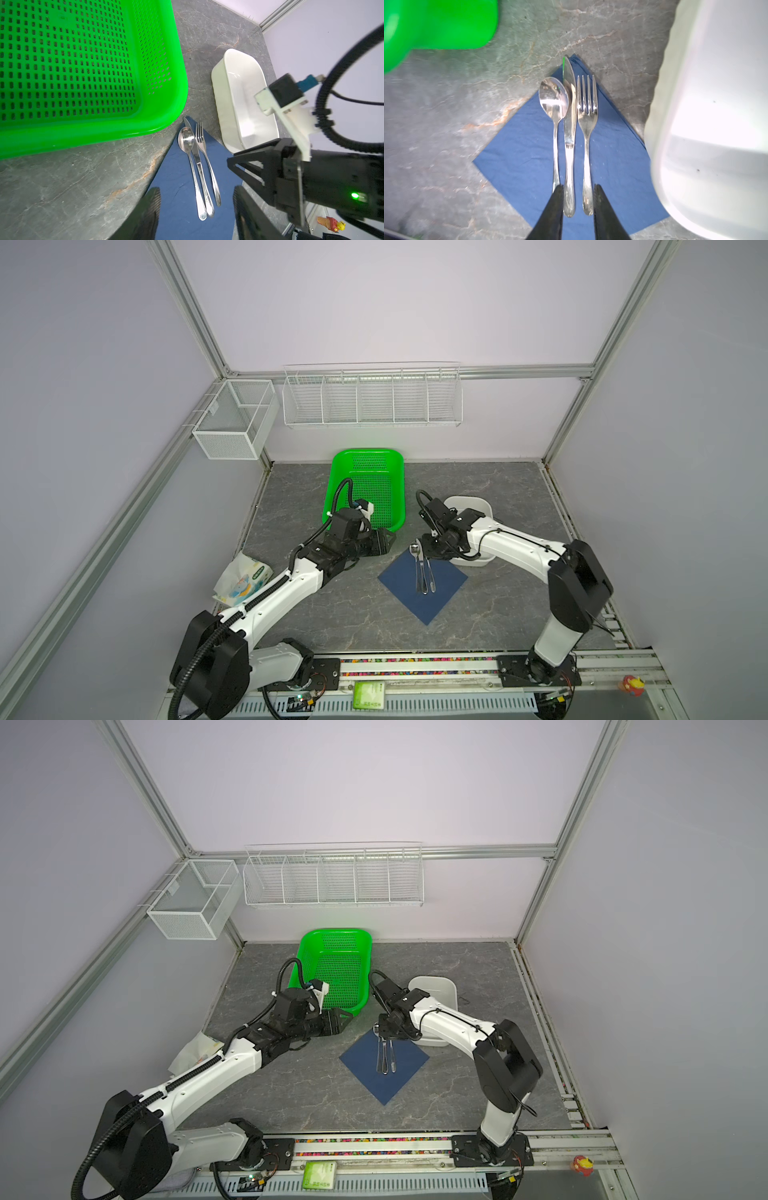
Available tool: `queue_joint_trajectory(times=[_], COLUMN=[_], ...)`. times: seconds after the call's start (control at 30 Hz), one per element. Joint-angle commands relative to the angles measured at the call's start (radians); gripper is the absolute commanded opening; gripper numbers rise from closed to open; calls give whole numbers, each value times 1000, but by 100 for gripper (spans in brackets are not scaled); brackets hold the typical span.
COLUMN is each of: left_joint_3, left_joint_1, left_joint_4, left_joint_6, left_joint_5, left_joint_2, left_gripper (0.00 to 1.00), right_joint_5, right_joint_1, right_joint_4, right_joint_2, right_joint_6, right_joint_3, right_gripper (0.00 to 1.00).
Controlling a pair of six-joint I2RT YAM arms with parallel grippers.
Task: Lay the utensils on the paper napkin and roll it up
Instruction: 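Lower the spoon onto the napkin and open the right gripper, then draw the right gripper back from the napkin toward the robot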
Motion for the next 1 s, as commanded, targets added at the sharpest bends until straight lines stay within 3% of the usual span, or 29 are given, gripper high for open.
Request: queue_joint_trajectory(times=[0.0, 0.17, 0.43, 0.8, 0.97], left_joint_3=[-32, -54, -84, -76, -83], left_joint_1=[6, 4, 0, 0, 1], left_joint_4=[30, 71, 83, 50, 13], left_joint_6=[-34, -70, -69, -29, 6], left_joint_5=[23, 44, 64, 57, 48], left_joint_2=[-23, -22, -31, -36, -51], left_gripper=[57, 57, 57, 57, 58], right_joint_5=[32, 64, 96, 19, 21], right_joint_1=[9, 11, 14, 24, 52], right_joint_4=[72, 147, 251, 360, 463], right_joint_2=[-95, -270, -489, -490, -484], right_joint_6=[55, 83, 123, 82, 90], right_joint_3=[-77, -224, -414, -446, -492], right_gripper=[29, 36, 58, 61, 69])
